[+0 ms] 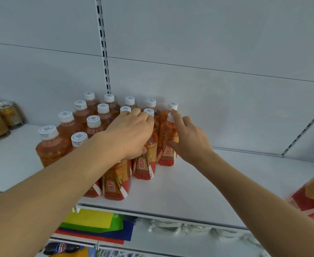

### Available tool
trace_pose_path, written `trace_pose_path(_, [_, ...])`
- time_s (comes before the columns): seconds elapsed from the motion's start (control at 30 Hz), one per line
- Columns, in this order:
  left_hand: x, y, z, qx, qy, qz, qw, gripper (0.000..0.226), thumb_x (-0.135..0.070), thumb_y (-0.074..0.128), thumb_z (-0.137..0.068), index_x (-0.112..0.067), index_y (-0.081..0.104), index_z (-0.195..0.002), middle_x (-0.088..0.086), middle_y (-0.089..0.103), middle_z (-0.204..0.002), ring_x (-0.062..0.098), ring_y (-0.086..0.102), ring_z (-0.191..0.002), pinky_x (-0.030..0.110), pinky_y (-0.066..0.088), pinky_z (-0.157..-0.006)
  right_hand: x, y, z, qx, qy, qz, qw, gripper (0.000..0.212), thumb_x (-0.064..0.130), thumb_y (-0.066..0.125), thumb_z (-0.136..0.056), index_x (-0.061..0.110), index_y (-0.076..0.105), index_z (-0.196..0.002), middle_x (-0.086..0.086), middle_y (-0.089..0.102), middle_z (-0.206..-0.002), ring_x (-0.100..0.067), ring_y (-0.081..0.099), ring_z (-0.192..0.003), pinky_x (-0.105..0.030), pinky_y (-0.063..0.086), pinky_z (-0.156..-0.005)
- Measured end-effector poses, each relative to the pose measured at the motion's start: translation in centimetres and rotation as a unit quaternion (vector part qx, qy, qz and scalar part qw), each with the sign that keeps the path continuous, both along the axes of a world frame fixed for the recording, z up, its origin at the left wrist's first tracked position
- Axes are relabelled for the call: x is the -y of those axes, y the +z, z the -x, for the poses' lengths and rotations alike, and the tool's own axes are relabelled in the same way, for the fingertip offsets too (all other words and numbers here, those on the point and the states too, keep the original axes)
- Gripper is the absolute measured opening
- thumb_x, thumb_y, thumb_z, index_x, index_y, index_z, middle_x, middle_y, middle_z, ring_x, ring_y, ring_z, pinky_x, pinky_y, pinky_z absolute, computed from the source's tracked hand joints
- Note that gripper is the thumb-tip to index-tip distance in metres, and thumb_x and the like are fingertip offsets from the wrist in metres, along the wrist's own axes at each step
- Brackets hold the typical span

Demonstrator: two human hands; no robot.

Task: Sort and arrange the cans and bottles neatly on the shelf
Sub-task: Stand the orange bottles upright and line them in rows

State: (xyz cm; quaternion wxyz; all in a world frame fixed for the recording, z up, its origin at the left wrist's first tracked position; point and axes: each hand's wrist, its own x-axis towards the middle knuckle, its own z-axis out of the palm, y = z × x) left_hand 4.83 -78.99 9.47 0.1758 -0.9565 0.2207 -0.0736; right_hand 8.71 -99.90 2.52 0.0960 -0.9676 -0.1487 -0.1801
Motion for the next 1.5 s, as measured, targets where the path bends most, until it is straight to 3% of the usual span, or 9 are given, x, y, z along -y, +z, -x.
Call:
trace_pose_path(0.23, [-0.2,-0.2,-0.1,0.005,-0.005,0.005,1.000,0.088,-0.056,0.077,-0.088,-0.007,0.037,-0.150,0.008,0.050,-0.140,0.027,0.043,-0.127,0.044,0.048,-0.103,0.1,0.3,-0.3,0.028,-0.005,0.051,0.998,0.102,0.051,0.083,-0.085,0.026,0.019,-0.160,-0.005,0.055,-0.143,-0.030,0.064,-0.112,-0.041,0.055,-0.074])
trace_pose_path(0.4, [-0.8,-0.6,0.2,0.012,-0.011,0.037,0.999,0.104,-0.058,0.073,-0.090,-0.010,0.016,-0.163,0.008,0.043,-0.152,0.030,0.045,-0.135,0.045,0.044,-0.109,-0.1,0.0,-0.1,0.046,-0.017,0.071,0.996,0.109,0.057,0.084,-0.080,0.023,0.019,-0.162,-0.006,0.052,-0.148,-0.033,0.055,-0.129,-0.046,0.054,-0.097])
trace_pose_path(0.47, [-0.7,-0.8,0.3,0.013,-0.012,0.043,0.999,0.105,-0.055,0.073,-0.090,-0.013,0.012,-0.164,0.008,0.038,-0.156,0.031,0.043,-0.138,0.046,0.043,-0.111,0.0,-0.1,-0.1,0.048,-0.028,0.096,0.994,0.122,0.060,0.090,-0.071,0.021,0.019,-0.162,-0.005,0.051,-0.149,-0.032,0.052,-0.133,-0.047,0.052,-0.102])
trace_pose_path(0.53, [-0.5,-1.2,0.5,0.015,-0.016,0.039,0.999,0.100,-0.050,0.074,-0.091,-0.014,0.014,-0.163,0.009,0.036,-0.158,0.032,0.042,-0.139,0.050,0.042,-0.112,0.0,-0.3,-0.1,0.050,-0.039,0.114,0.991,0.132,0.062,0.094,-0.063,0.020,0.018,-0.163,-0.004,0.051,-0.148,-0.032,0.053,-0.132,-0.048,0.052,-0.101])
trace_pose_path(0.73, [-0.2,-1.3,0.7,0.027,-0.011,0.038,0.999,0.095,-0.046,0.074,-0.090,-0.014,0.020,-0.161,0.010,0.037,-0.158,0.034,0.042,-0.139,0.055,0.040,-0.113,-0.6,-0.3,0.4,0.059,-0.053,0.113,0.990,0.131,0.059,0.094,-0.064,0.017,0.019,-0.163,-0.005,0.052,-0.146,-0.031,0.054,-0.130,-0.047,0.052,-0.100])
trace_pose_path(0.9, [0.1,-0.9,0.9,0.037,-0.010,0.042,0.998,0.097,-0.048,0.075,-0.088,-0.014,0.020,-0.161,0.010,0.033,-0.160,0.035,0.036,-0.145,0.058,0.035,-0.116,-0.3,0.3,1.1,0.060,-0.054,0.128,0.988,0.144,0.069,0.089,-0.064,0.019,0.004,-0.169,-0.011,0.040,-0.158,-0.035,0.042,-0.143,-0.051,0.044,-0.112])
trace_pose_path(1.03, [0.7,-0.3,0.9,0.047,-0.027,0.061,0.997,0.100,-0.056,0.071,-0.089,-0.015,0.017,-0.163,0.010,0.031,-0.163,0.033,0.027,-0.152,0.057,0.028,-0.122,1.1,1.1,3.0,0.074,-0.055,0.164,0.982,0.127,0.074,0.078,-0.076,0.019,0.012,-0.169,-0.018,0.031,-0.166,-0.040,0.031,-0.152,-0.054,0.035,-0.121])
trace_pose_path(1.27, [5.9,-0.6,1.9,0.043,-0.069,0.090,0.993,0.090,-0.056,0.067,-0.090,-0.014,0.026,-0.159,0.010,0.035,-0.159,0.034,0.030,-0.149,0.056,0.028,-0.121,7.6,2.2,7.3,0.079,-0.077,0.219,0.969,0.090,0.066,0.065,-0.091,0.011,0.042,-0.158,-0.023,0.039,-0.162,-0.045,0.026,-0.156,-0.059,0.025,-0.126])
trace_pose_path(1.5, [15.8,-0.5,3.4,0.038,-0.105,0.102,0.989,0.087,-0.067,0.055,-0.095,-0.018,0.024,-0.160,0.007,0.037,-0.158,0.032,0.031,-0.148,0.053,0.029,-0.120,17.9,4.1,12.0,0.066,-0.123,0.251,0.958,0.081,0.074,0.031,-0.102,0.020,0.037,-0.163,-0.016,0.034,-0.169,-0.039,0.015,-0.161,-0.058,0.012,-0.130])
